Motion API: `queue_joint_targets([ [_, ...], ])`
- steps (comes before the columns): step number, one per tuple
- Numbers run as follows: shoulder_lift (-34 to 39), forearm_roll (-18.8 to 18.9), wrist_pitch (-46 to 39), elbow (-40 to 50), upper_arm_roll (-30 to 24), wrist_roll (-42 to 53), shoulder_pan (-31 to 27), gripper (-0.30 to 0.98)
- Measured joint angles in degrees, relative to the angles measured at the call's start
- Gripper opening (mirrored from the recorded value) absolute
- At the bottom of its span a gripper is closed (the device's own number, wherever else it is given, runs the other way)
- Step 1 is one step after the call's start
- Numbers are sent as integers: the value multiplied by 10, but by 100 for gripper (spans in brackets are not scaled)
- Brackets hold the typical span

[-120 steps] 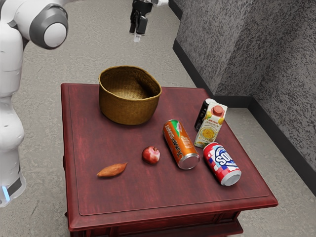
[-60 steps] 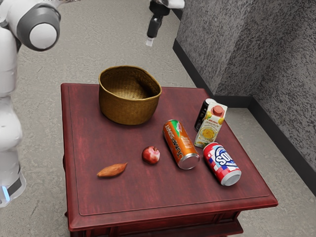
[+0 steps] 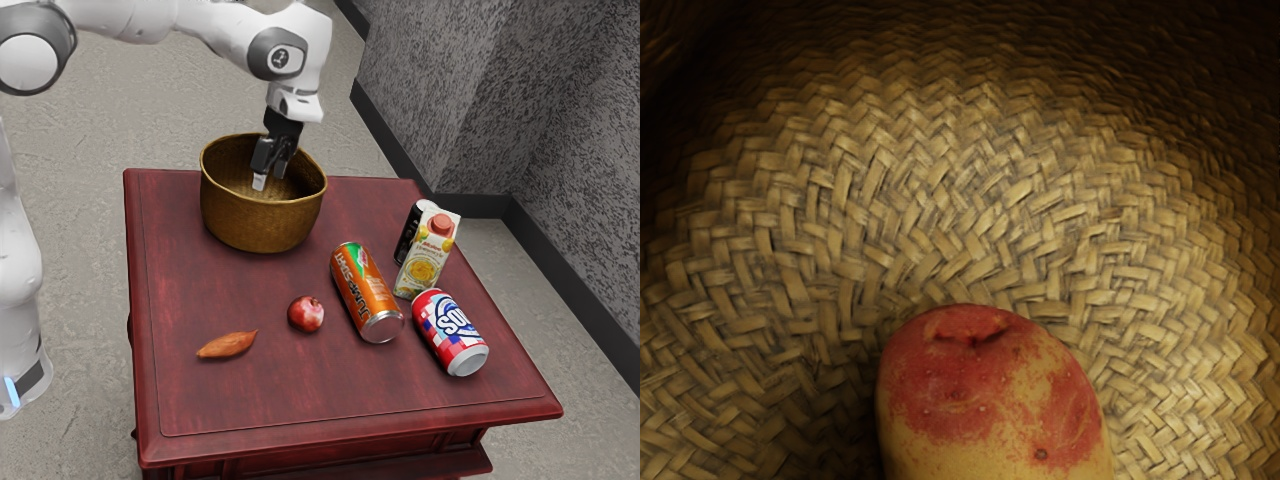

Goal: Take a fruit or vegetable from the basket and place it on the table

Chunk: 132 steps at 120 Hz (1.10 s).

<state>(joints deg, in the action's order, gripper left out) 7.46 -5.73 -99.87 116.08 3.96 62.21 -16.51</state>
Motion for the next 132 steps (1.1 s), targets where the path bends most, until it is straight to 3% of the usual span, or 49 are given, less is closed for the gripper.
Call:
queue_joint_targets([
  [32,41,-3,-48,89,-10,31,0,69],
  [132,39,-2,-146,148,-19,57,-7,69],
])
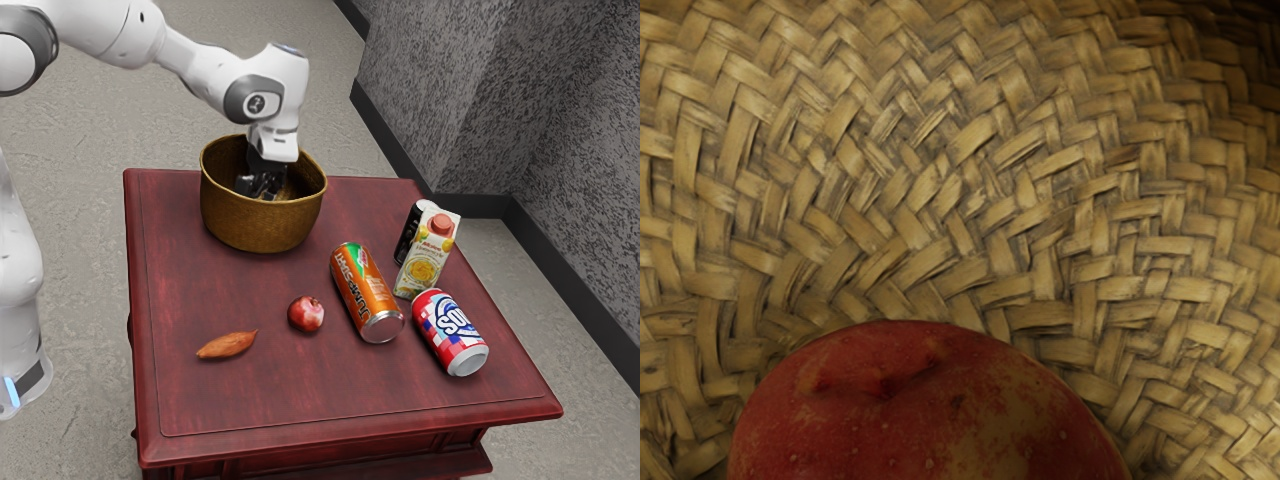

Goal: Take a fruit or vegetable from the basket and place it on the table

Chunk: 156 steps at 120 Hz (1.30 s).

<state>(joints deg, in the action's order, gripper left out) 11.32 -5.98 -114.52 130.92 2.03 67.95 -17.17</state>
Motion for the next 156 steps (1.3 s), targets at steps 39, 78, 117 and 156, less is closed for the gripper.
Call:
queue_joint_targets([
  [39,0,0,-24,10,-1,-5,-1,49],
  [78,1,0,-44,18,-1,-11,-2,43],
  [117,58,2,-35,3,1,-16,-4,34],
  [156,68,2,101,-224,2,-12,3,34],
])
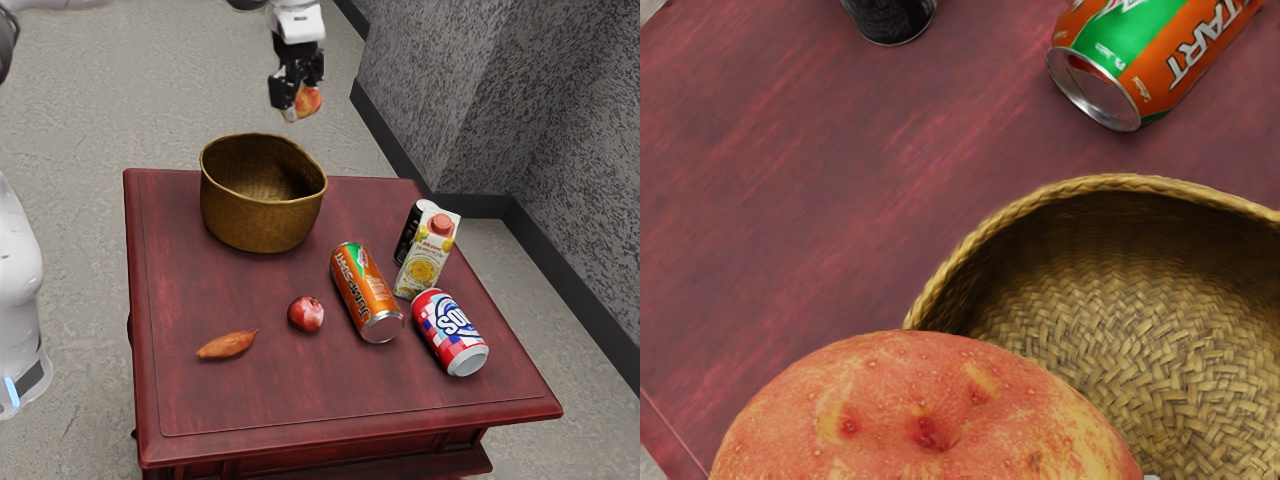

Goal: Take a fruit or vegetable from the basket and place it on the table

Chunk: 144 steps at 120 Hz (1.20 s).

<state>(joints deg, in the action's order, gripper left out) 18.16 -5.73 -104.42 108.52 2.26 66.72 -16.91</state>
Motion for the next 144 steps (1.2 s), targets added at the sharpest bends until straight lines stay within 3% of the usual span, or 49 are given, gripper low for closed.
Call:
queue_joint_targets([
  [15,68,-1,40,23,-7,2,26,35],
  [40,86,-13,71,17,-41,5,31,34],
  [64,188,-38,78,181,-118,3,49,34],
  [98,276,-57,67,307,-144,1,33,35],
  [121,295,-101,55,333,-236,-1,1,34],
  [144,295,-126,40,343,-268,-1,-28,34],
])
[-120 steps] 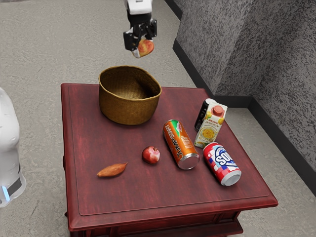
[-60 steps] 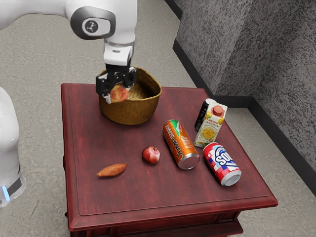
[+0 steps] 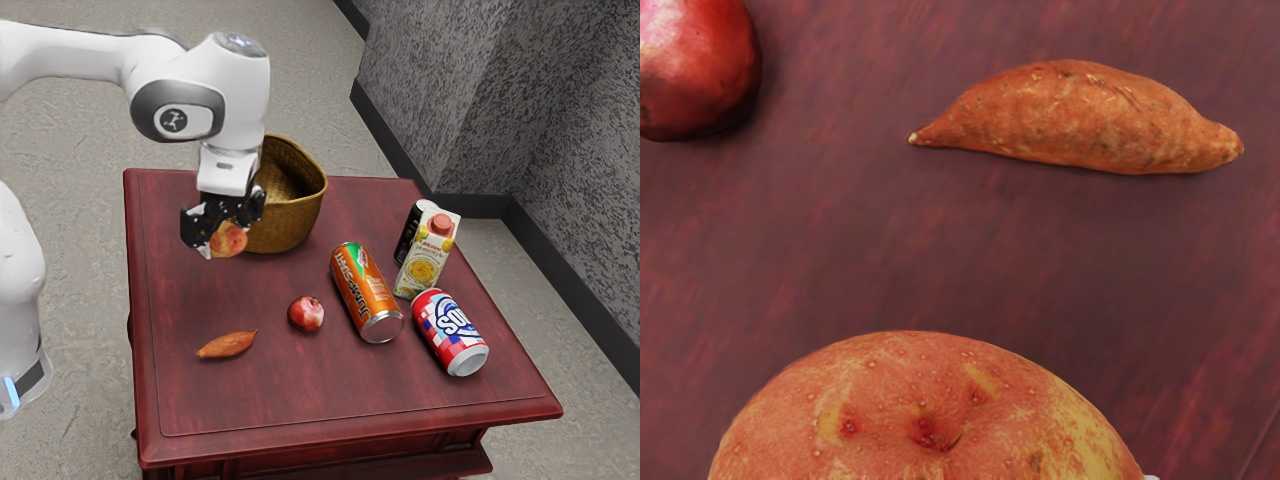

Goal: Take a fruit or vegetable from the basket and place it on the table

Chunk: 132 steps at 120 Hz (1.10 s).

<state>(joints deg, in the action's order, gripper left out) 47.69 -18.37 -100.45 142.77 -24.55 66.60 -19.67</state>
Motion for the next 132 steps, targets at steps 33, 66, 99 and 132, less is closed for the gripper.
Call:
queue_joint_targets([
  [33,-1,-7,-25,35,-4,-1,-18,34],
  [66,-1,-10,-31,33,-51,-1,-39,50],
  [99,-42,-9,-28,-25,-48,0,-53,66],
  [132,-378,100,161,-493,116,9,-56,68],
])
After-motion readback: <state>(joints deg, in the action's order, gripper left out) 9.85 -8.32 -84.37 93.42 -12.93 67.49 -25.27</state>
